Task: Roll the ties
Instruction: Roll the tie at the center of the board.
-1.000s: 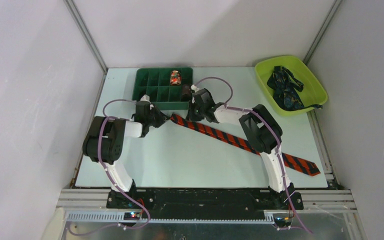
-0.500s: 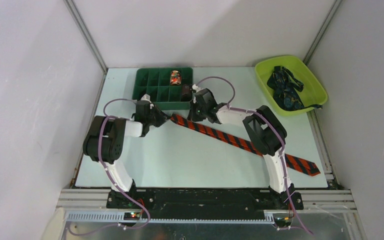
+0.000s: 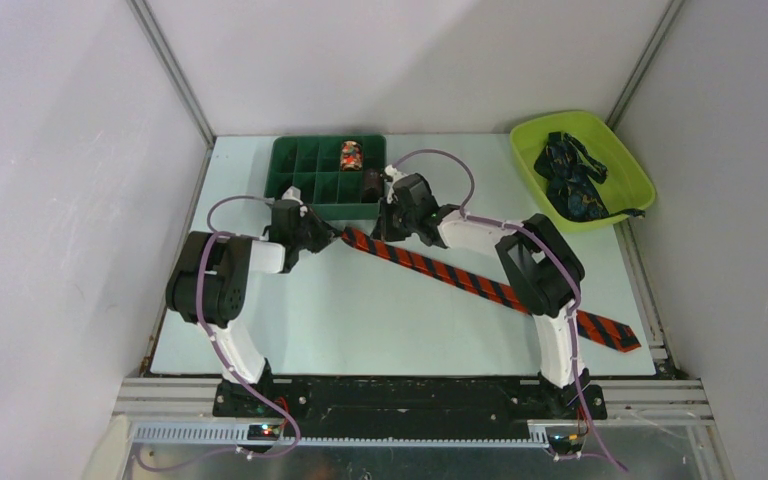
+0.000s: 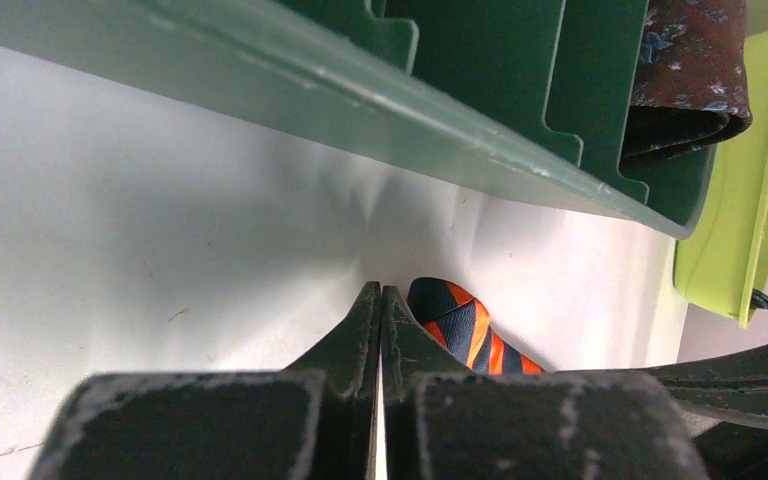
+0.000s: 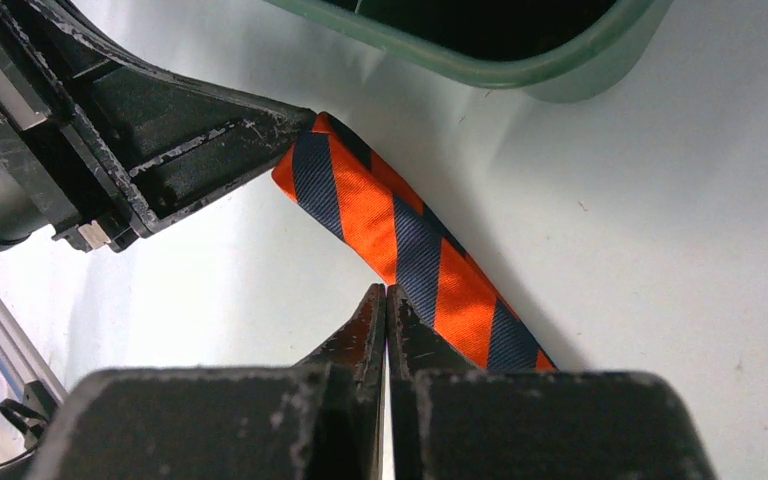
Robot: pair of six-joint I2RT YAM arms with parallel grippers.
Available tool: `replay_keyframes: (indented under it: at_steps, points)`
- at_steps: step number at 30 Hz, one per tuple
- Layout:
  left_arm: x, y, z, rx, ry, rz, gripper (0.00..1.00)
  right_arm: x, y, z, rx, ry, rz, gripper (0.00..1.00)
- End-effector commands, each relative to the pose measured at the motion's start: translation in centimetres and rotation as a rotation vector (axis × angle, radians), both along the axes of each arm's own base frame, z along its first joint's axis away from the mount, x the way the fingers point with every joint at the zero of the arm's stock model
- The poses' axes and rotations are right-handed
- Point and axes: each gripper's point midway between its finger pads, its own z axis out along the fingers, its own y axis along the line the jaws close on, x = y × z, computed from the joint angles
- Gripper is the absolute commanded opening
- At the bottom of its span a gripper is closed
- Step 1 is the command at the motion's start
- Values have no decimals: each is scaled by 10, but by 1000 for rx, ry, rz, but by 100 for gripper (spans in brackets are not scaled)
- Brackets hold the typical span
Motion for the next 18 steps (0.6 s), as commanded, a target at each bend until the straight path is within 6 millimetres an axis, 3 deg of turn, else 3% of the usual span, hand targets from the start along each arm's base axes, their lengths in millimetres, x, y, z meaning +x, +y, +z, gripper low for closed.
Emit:
replay_keyframes:
  at_steps: [1,18]
  points:
    - [16,-4,22,-7,-87,-31,0,-6,8,6,32,9,15,0]
    - [16,-24,31,-25,-125,-98,0,1,10,-35,5,82,-4,0]
